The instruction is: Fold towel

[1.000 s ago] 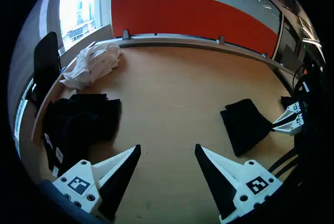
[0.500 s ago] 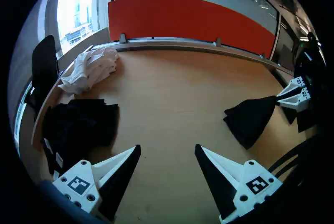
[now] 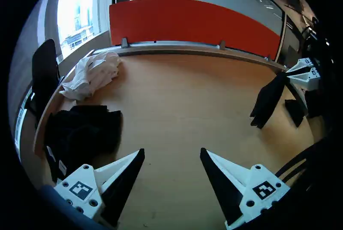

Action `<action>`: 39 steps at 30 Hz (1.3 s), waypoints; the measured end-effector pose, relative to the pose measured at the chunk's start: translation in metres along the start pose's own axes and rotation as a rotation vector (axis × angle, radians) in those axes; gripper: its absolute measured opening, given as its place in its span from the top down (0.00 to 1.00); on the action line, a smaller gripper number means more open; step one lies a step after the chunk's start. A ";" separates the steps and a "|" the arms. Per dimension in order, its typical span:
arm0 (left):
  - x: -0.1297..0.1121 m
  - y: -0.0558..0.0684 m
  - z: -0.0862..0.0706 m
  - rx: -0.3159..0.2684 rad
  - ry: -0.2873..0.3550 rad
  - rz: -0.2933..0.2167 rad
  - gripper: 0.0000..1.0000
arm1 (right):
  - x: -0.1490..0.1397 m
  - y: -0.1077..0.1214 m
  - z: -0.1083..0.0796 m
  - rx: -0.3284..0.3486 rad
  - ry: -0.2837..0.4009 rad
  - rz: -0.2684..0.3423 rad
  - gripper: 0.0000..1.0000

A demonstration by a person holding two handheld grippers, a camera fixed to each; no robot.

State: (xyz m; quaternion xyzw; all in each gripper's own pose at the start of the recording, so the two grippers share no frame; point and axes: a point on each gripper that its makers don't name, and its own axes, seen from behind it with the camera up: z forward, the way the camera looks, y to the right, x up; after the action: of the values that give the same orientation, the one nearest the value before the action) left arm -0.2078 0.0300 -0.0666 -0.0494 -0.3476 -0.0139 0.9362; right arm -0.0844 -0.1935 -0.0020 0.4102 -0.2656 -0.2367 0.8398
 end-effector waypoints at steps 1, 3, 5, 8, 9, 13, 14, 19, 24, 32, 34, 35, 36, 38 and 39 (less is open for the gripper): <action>0.000 0.000 0.000 -0.001 0.001 0.001 0.04 | 0.000 0.002 -0.001 -0.004 0.000 0.000 0.96; 0.001 0.001 0.000 -0.002 0.002 0.002 0.04 | -0.001 0.007 -0.004 -0.014 0.000 0.003 0.96; 0.002 0.001 0.001 -0.003 0.003 0.004 0.04 | -0.002 0.012 -0.006 -0.024 0.000 0.007 0.96; 0.003 0.002 0.002 -0.004 0.004 0.007 0.04 | -0.003 0.019 -0.009 -0.035 0.001 0.014 0.96; 0.003 0.002 0.002 -0.005 0.004 0.007 0.04 | -0.003 0.020 -0.009 -0.038 0.001 0.015 0.96; 0.004 0.003 0.003 -0.006 0.005 0.009 0.04 | -0.004 0.027 -0.011 -0.048 0.001 0.017 0.96; 0.005 0.004 0.004 -0.006 0.005 0.010 0.04 | -0.005 0.028 -0.012 -0.050 0.001 0.018 0.96; 0.007 0.007 0.006 -0.010 0.005 0.016 0.04 | -0.008 0.037 -0.017 -0.063 0.001 0.028 0.96; 0.008 0.012 0.009 -0.018 0.005 0.020 0.04 | -0.016 0.052 -0.027 -0.088 -0.002 0.046 0.96; 0.012 0.020 0.014 -0.028 0.002 0.035 0.04 | -0.037 0.083 -0.047 -0.132 -0.025 0.070 0.96; 0.013 0.022 0.015 -0.030 0.001 0.039 0.04 | -0.044 0.091 -0.053 -0.144 -0.030 0.079 0.96; 0.014 0.023 0.016 -0.031 0.001 0.041 0.04 | -0.046 0.095 -0.055 -0.150 -0.032 0.083 0.96; 0.014 0.024 0.016 -0.031 0.001 0.043 0.04 | -0.049 0.099 -0.058 -0.156 -0.036 0.085 0.96; 0.015 0.025 0.017 -0.031 0.001 0.047 0.04 | -0.056 0.108 -0.063 -0.169 -0.043 0.090 0.96; 0.016 0.026 0.017 -0.031 0.000 0.047 0.04 | -0.059 0.111 -0.065 -0.174 -0.047 0.092 0.96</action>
State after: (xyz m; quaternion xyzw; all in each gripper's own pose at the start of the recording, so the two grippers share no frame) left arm -0.2053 0.0573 -0.0452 -0.0723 -0.3459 0.0028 0.9355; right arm -0.0667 -0.0590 0.0394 0.3176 -0.2823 -0.2296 0.8756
